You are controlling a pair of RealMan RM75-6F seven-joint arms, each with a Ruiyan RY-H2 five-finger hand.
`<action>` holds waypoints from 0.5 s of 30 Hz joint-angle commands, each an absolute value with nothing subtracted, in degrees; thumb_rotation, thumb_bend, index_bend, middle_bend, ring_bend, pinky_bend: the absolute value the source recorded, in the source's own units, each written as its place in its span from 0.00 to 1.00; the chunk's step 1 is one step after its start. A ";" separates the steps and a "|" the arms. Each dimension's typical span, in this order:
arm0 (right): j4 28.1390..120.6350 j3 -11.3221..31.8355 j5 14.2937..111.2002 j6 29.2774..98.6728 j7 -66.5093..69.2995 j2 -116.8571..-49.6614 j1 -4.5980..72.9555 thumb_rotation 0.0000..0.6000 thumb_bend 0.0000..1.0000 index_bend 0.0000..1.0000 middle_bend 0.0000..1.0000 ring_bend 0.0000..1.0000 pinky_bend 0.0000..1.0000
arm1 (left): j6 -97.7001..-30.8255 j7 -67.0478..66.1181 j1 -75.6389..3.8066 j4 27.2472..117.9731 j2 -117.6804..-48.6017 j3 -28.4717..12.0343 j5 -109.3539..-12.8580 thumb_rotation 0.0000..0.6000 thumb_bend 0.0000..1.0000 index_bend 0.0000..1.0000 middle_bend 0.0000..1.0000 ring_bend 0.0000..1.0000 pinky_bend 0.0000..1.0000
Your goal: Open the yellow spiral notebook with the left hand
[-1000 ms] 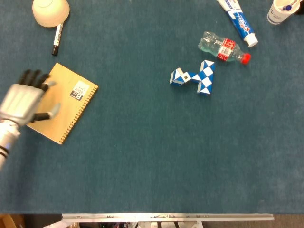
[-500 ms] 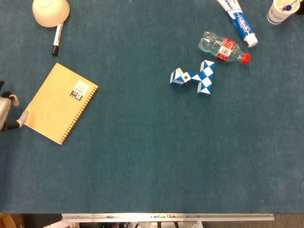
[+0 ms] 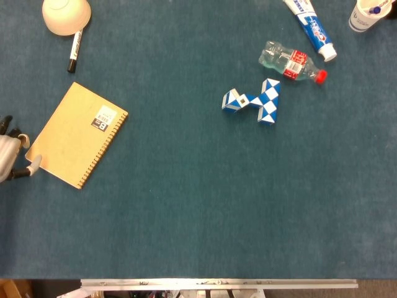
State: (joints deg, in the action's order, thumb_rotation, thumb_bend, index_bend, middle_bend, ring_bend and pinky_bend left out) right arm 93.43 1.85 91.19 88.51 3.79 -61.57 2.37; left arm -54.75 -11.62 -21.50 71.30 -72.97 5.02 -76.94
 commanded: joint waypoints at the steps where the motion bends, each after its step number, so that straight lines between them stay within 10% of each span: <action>1: 93.40 1.84 91.19 88.51 3.82 -61.58 2.36 1.00 0.35 0.09 0.10 0.00 0.00 | -54.58 -11.80 -21.45 71.70 -72.74 5.14 -77.04 0.00 0.35 0.35 0.27 0.04 0.00; 15: 92.92 1.81 91.21 88.78 4.40 -61.56 2.17 1.00 0.35 0.09 0.10 0.00 0.00 | -51.25 -14.74 -22.63 85.42 -66.41 6.87 -77.42 0.00 0.35 0.36 0.28 0.04 0.00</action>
